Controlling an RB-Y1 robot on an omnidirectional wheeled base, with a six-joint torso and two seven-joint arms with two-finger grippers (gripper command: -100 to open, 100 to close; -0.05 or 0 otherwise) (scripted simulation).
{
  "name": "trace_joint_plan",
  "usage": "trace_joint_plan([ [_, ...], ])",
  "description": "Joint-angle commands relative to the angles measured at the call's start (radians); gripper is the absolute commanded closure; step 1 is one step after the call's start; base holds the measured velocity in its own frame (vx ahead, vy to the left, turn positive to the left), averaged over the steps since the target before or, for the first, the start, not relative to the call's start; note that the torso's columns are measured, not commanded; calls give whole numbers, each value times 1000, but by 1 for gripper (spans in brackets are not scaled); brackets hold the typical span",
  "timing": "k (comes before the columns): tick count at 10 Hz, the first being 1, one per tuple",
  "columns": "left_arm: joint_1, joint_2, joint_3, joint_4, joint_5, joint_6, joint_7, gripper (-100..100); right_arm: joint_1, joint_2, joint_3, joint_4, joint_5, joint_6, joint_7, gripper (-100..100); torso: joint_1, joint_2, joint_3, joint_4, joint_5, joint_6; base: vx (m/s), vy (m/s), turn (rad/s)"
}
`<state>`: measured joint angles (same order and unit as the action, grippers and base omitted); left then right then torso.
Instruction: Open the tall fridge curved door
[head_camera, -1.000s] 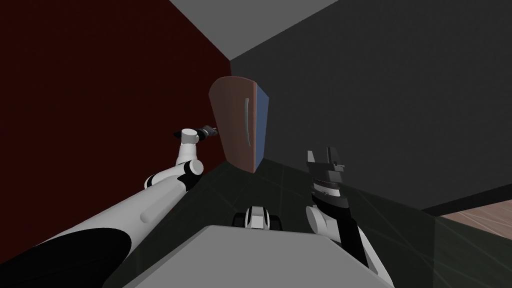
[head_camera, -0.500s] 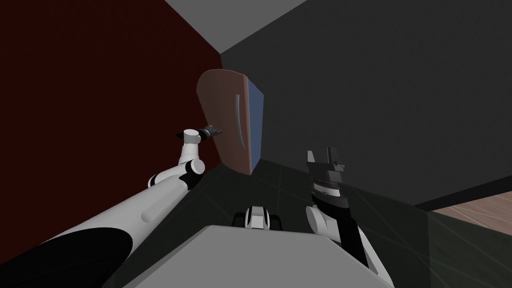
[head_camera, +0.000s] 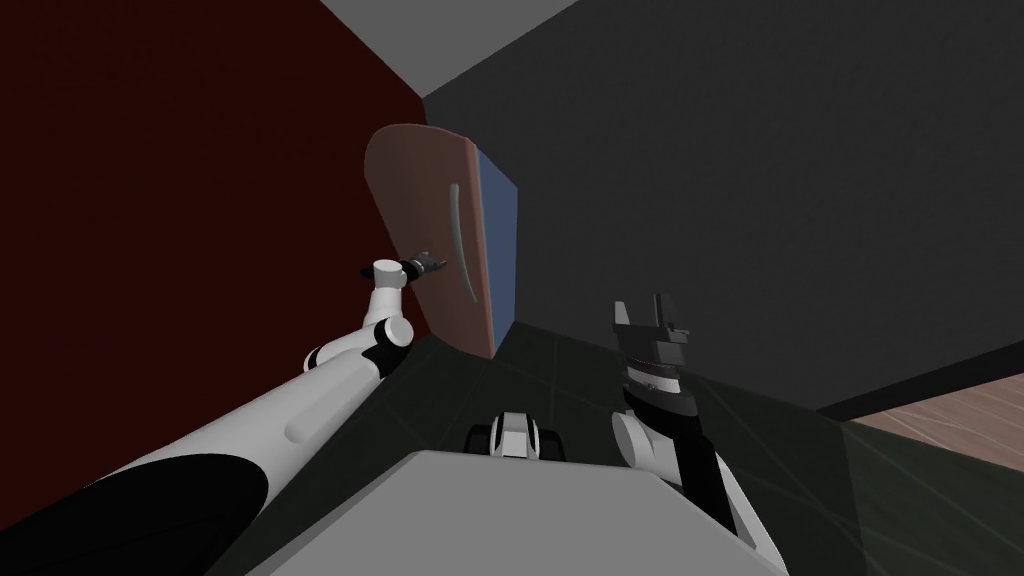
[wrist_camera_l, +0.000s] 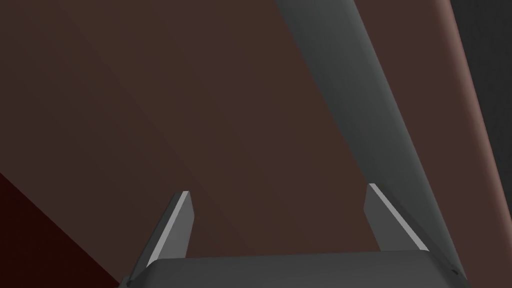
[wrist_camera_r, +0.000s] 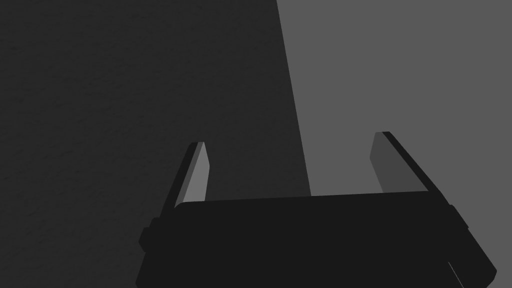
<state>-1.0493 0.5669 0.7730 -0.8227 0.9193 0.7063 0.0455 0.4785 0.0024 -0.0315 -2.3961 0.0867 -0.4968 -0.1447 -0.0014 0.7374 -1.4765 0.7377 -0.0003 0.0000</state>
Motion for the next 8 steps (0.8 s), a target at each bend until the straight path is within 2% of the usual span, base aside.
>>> trace_joint_plan([
  [1, -6, -17, 9, 5, 1, -9, 30, -100, 0, 0, 0, 0, 0, 0, 0, 0, -1, 1, 1, 0, 0, 0, 163, -100, -60],
  [3, -10, -28, 14, 16, 3, -17, 48, -100, 0, 0, 0, 0, 0, 0, 0, 0, 2, 2, 2, 1, 1, 0, 167, -92, -68],
  [4, -7, -25, 13, 9, 2, -13, 45, -100, 0, 0, 0, 0, 0, 0, 0, 0, 2, 1, 1, 0, 1, 0, 76, -41, -11],
  [5, -24, -9, 10, 17, -13, -5, 61, -100, 0, 0, 0, 0, 0, 0, 0, 0, 5, 5, 3, 1, 1, -1, 130, -22, -23],
  [6, -18, -17, 11, 18, -5, -11, 50, -100, 0, 0, 0, 0, 0, 0, 0, 0, 4, 2, 1, 1, 1, 0, 82, -10, -4],
  [7, -19, -15, 11, 19, -6, -10, 52, 100, 0, 0, 0, 0, 0, 0, 0, 0, 4, 3, 2, 1, 1, 0, 14, 0, 6],
  [8, -22, -17, 13, 14, 13, 25, 44, 100, 0, 0, 0, 0, 0, 0, 0, 0, 2, 5, 3, 1, 1, 0, -86, 127, 1],
])
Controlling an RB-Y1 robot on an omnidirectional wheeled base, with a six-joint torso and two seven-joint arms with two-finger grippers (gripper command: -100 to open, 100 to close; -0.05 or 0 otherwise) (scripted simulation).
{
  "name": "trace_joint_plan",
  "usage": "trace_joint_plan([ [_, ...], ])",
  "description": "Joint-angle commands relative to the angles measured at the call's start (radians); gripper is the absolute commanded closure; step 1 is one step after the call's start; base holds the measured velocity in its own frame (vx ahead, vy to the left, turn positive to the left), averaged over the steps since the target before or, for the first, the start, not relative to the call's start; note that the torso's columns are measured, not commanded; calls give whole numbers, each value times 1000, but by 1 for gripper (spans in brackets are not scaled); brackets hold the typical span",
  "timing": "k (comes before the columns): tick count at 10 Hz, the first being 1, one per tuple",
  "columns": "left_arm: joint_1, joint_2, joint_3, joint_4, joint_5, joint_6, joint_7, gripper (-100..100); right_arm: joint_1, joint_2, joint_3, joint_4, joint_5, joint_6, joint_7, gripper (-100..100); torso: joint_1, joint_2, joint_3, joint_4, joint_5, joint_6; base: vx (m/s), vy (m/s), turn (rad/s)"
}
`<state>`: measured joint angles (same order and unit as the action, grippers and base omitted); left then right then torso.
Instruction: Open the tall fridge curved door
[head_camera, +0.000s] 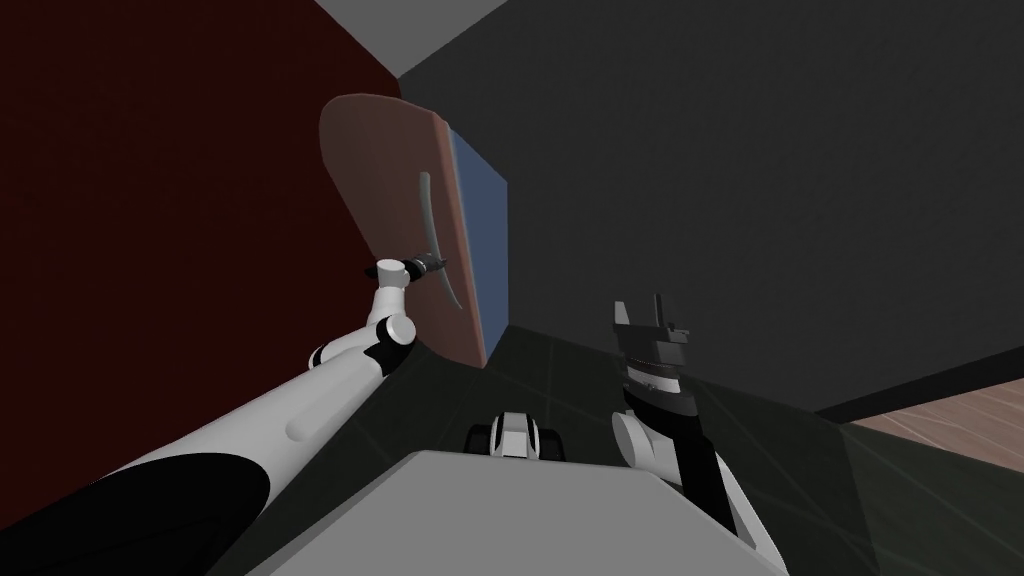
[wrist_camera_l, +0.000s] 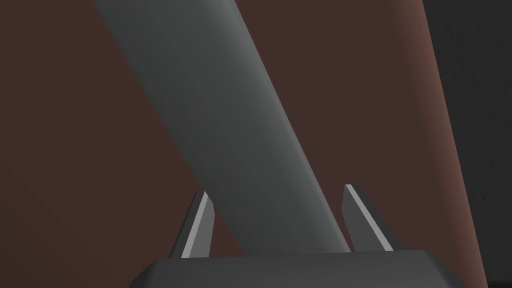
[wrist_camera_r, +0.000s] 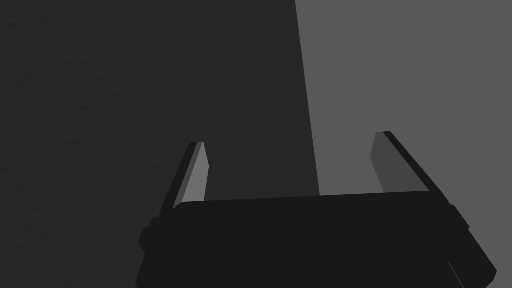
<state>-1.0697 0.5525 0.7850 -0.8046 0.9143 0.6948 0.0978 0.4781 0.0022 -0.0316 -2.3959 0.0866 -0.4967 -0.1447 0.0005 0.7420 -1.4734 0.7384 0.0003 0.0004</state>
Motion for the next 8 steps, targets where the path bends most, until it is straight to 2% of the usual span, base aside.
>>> trace_joint_plan([
  [1, -3, -6, 2, -7, 36, 71, -17, 100, 0, 0, 0, 0, 0, 0, 0, 0, 5, 3, 2, 0, 1, -1, -203, 271, -16],
  [2, -3, -6, 2, -7, 36, 72, -17, 100, -1, 0, 0, 0, 0, 0, 0, 0, 12, 6, 4, 2, 3, -3, -201, 230, -31],
  [4, -6, -11, 3, -15, 72, 144, -34, 100, 0, 0, 0, 0, 0, 0, 0, 0, 4, -2, -1, 2, 1, -5, -212, 237, 22],
  [5, -7, -14, 4, -18, 90, 178, -43, 100, 0, 0, 0, 0, 0, 0, 0, 0, 7, -4, -3, 3, 0, -4, -238, 315, -17],
  [6, -7, -14, 4, -18, 90, 180, -43, 100, -1, 0, 0, 0, 0, 0, 0, 0, 8, -4, -3, 3, 1, -5, -226, 225, -15],
  [8, -10, -20, 6, -25, 126, 252, -60, 100, 0, 0, 0, 0, 0, 0, 0, 0, 4, -6, -4, 3, -1, -5, -226, 254, 21],
])
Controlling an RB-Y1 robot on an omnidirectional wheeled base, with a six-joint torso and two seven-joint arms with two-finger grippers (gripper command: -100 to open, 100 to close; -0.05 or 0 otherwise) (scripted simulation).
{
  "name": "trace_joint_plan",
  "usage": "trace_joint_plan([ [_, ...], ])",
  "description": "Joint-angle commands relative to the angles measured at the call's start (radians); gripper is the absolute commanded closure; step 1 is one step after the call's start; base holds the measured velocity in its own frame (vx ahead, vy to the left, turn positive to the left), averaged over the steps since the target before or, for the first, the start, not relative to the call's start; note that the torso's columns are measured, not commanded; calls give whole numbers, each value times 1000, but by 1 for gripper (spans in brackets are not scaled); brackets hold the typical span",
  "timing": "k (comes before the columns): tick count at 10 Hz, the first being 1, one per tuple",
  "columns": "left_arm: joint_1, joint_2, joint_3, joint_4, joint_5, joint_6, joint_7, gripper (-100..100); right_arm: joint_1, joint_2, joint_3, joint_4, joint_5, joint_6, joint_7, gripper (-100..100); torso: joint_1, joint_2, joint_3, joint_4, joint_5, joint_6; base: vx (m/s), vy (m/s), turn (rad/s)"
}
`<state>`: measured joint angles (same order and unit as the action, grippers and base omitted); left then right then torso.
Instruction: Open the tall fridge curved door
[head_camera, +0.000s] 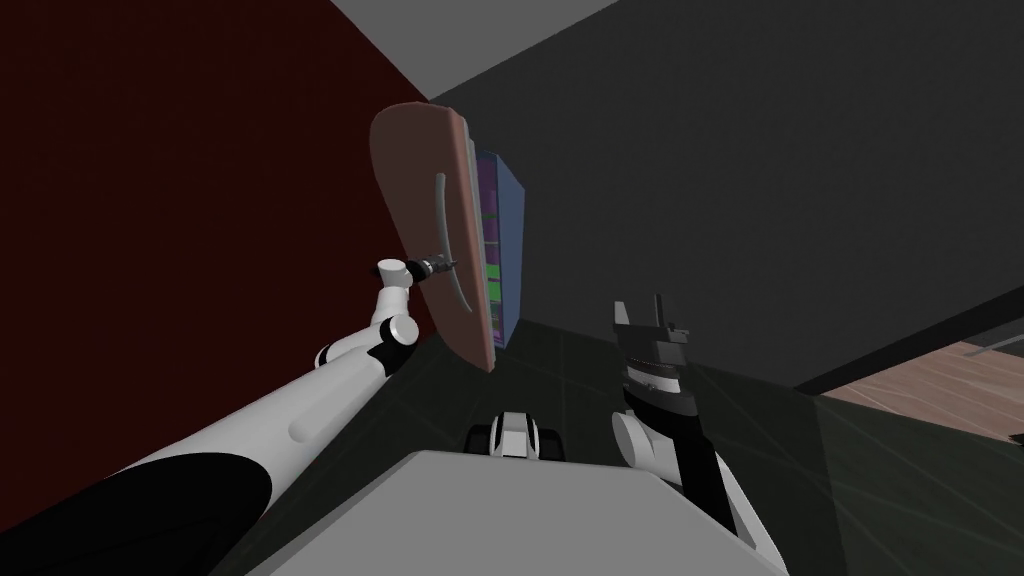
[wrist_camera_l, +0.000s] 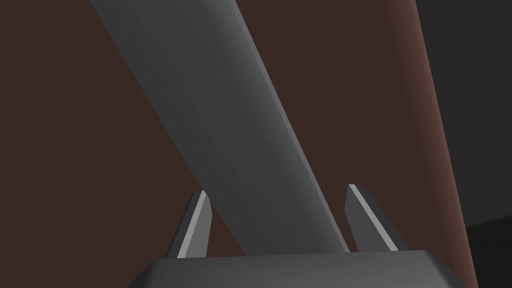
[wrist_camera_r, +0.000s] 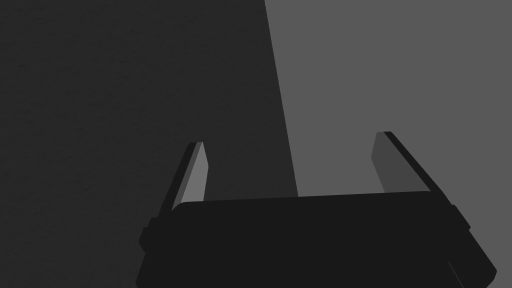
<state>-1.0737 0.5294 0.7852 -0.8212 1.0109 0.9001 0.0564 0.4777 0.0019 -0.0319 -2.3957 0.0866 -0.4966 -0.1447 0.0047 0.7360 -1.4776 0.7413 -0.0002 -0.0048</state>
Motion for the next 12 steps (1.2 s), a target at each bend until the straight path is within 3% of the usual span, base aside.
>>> trace_joint_plan([
  [1, -7, 0, 6, -12, 48, 80, -27, 100, 0, 0, 0, 0, 0, 0, 0, 0, 0, 3, 2, 0, 1, 1, -250, 316, 10],
  [4, -10, -5, 8, -20, 84, 155, -44, 100, 0, 0, 0, 0, 0, 0, 0, 0, -6, 0, 1, 0, -2, 2, -194, 277, 4],
  [6, -8, -3, 9, -7, 82, 150, -49, 100, 0, 0, 0, 0, 0, 0, 0, 0, -14, 0, 1, -1, -4, 6, -71, 102, 17],
  [7, -5, -3, 11, -10, 97, 191, -48, 100, 0, 0, 0, 0, 0, 0, 0, 0, -17, -1, 0, -2, -5, 7, -49, 164, 16],
  [9, -5, -3, 13, -11, 112, 228, -50, 100, 0, 0, 0, 0, 0, 0, 0, 0, 4, 4, 2, 0, 1, 4, -66, 284, -44],
  [12, -5, -3, 18, -12, 157, 333, -58, 100, 0, 0, 0, 0, 0, 0, 0, 0, 6, -1, -1, 0, 2, 1, -99, 328, -3],
])
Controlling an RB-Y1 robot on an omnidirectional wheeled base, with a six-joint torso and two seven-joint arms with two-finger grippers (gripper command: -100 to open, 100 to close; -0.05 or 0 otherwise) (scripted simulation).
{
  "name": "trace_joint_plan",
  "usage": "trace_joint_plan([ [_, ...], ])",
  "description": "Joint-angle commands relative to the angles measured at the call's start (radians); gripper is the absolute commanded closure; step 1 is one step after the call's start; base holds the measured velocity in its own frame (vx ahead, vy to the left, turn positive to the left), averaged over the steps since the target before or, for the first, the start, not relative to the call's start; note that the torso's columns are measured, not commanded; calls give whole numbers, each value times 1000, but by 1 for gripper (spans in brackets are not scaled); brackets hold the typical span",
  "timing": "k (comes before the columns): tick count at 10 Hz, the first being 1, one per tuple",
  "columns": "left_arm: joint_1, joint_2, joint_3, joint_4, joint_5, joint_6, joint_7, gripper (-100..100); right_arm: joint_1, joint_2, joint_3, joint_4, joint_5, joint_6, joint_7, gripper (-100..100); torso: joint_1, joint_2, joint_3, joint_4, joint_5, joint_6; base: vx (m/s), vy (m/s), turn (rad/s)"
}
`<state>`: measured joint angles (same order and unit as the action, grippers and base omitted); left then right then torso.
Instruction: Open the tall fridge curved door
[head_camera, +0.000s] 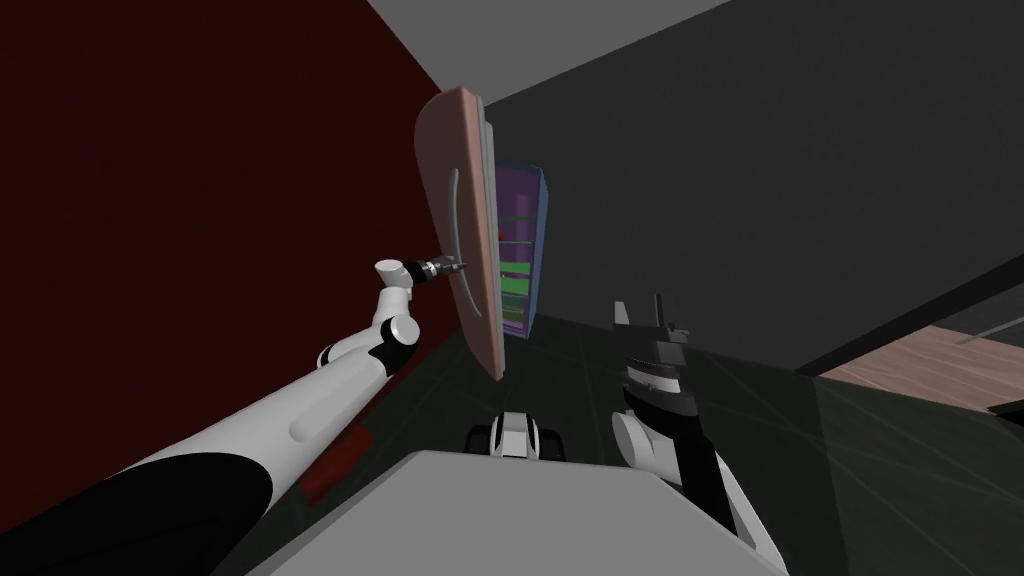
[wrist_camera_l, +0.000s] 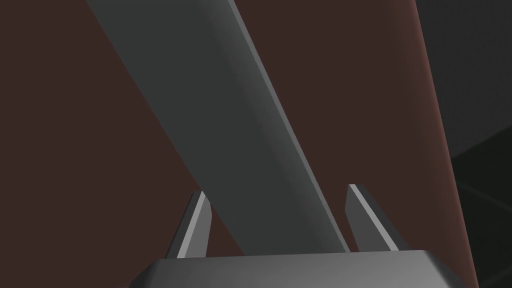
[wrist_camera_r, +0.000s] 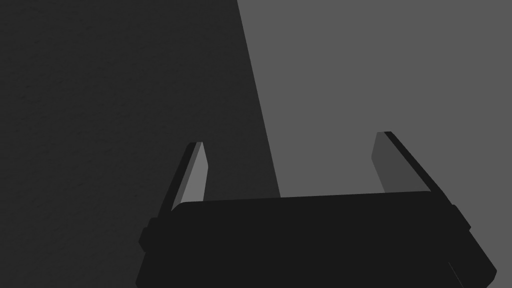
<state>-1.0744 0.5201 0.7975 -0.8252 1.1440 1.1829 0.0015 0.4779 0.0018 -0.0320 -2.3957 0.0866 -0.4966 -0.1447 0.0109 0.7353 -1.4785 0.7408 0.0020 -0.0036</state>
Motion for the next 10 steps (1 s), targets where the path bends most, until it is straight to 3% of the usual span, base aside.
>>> trace_joint_plan([
  [1, -4, 7, 6, -8, 24, 55, -3, 100, 0, 0, 0, 0, 0, 0, 0, 0, -2, -1, -1, 0, -1, 1, -97, 285, -4],
  [6, -4, 7, 14, -10, 84, 203, -13, 100, 0, 0, 0, 0, 0, 0, 0, 0, -13, -4, -3, -1, -5, 4, -78, 281, -3],
  [7, -4, 7, 14, -10, 84, 203, -13, 100, 0, 0, 0, 0, 0, 0, 0, 0, -9, 0, 0, -1, -3, 4, -62, 250, -16],
  [8, -4, 8, 16, -11, 100, 240, -16, 100, 0, 0, 0, 0, 0, 0, 0, 0, -13, 1, 1, -1, -3, 4, -75, 245, -8],
  [9, 2, 3, 15, -21, 91, 222, -6, 100, 0, 0, 0, 0, 0, 0, 0, 0, -13, 3, 3, -2, -3, 4, -37, 128, -11],
  [10, 1, 6, 18, -21, 109, 266, -2, 100, 0, 0, 0, 0, 0, 0, 0, 0, -19, 2, 3, -3, -4, 4, 20, 152, 8],
])
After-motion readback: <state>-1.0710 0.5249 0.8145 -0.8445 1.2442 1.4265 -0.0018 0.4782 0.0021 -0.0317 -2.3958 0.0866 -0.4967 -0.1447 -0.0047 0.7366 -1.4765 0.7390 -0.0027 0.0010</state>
